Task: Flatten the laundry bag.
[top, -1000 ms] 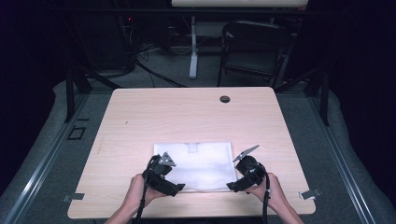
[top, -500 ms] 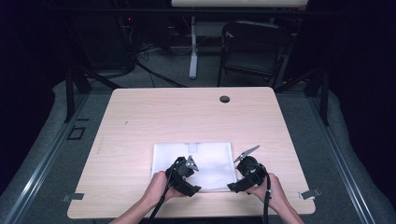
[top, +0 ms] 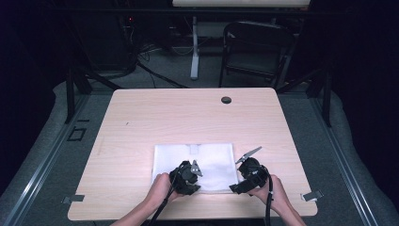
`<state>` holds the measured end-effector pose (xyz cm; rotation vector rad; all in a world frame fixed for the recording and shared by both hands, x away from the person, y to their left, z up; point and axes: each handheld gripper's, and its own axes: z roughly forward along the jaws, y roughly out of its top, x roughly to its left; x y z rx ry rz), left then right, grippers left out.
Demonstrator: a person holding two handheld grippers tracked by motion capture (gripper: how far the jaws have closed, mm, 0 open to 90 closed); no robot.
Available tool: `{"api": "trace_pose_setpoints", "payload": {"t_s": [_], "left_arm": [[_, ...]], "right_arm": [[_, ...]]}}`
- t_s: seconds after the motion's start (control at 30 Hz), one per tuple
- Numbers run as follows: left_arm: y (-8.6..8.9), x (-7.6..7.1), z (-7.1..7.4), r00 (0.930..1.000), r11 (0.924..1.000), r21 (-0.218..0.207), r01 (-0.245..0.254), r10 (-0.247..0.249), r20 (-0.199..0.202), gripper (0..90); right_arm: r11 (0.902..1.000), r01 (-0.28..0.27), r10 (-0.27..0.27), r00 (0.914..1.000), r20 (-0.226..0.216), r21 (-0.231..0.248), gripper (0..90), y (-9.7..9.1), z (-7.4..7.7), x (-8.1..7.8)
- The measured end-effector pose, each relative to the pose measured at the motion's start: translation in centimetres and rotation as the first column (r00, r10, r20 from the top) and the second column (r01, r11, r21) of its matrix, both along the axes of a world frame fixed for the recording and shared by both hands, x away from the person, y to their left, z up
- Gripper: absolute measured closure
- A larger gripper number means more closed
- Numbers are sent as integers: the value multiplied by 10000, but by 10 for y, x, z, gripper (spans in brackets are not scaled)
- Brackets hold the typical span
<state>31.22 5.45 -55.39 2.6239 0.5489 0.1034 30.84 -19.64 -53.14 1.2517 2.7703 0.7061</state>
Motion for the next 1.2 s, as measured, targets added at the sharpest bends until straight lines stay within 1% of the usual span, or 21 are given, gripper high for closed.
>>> {"api": "trace_pose_setpoints", "payload": {"t_s": [0.03,0.1,0.23,0.4,0.43,0.47,0.53,0.63,0.67,0.77,0.83,0.87,0.9,0.93,0.97,1.03,1.07,1.1,1.13,1.17,1.2], "left_arm": [[1,1,0,10000,10000,-54,-29,29,16,746],[3,2,-1,9998,9996,-236,-139,135,-177,801],[3,2,0,9997,9994,-267,-216,213,-98,835],[5,2,2,9995,9986,-421,-324,324,2,858],[6,3,3,9994,9983,-467,-356,357,31,861],[7,3,3,9992,9977,-539,-404,406,25,865],[8,4,5,9989,9968,-650,-463,463,-14,866],[10,5,8,9979,9940,-881,-643,639,-66,867],[11,6,9,9978,9935,-922,-669,666,-72,867],[13,7,13,9963,9901,-1108,-857,849,-114,867],[15,8,15,9953,9877,-1228,-964,966,-45,867],[16,9,16,9951,9871,-1262,-982,991,3,867],[16,9,17,9939,9850,-1340,-1087,1099,21,867],[17,9,19,9924,9818,-1469,-1204,1227,67,867],[18,10,20,9924,9821,-1456,-1198,1227,110,868],[19,10,23,9899,9791,-1527,-1340,1396,263,868],[19,10,24,9888,9779,-1562,-1390,1456,318,868],[20,11,25,9892,9775,-1591,-1384,1441,252,868],[20,11,26,9881,9763,-1617,-1441,1509,301,868],[20,11,27,9875,9761,-1610,-1462,1537,356,868],[21,12,27,9864,9749,-1636,-1513,1597,392,870]], "right_arm": [[10000,13,-13,10000,4,31,279,0,0,0],[10000,12,-12,10000,43,-43,286,0,0,0],[9999,-125,125,9999,44,-4,296,0,2,-1],[9999,-105,105,9999,133,-36,310,0,2,-2],[10000,-66,65,9999,111,37,311,0,2,-2],[9998,-145,146,9998,169,-100,310,0,4,-3],[9998,-170,172,9997,183,-98,312,0,5,-3],[9998,-180,183,9995,268,-94,313,1,7,-5],[9998,-181,181,9994,299,2,315,2,7,-6],[9994,-338,341,9987,385,-75,324,2,10,-7],[9993,-372,370,9985,411,19,342,3,11,-9],[9994,-331,326,9982,508,87,382,4,13,-11],[9994,-331,326,9982,508,87,382,4,13,-11],[9992,-392,387,9979,511,88,399,6,14,-12],[9987,-500,492,9970,601,131,428,7,16,-14],[9976,-688,681,9949,751,72,486,11,18,-16],[9971,-747,733,9935,867,129,518,14,19,-18],[9965,-802,779,9923,959,213,564,16,19,-19],[9950,-971,943,9899,1059,217,623,20,20,-21],[9950,-971,943,9899,1059,217,623,20,20,-21],[9927,-1179,1145,9868,1146,235,683,25,19,-22]]}}
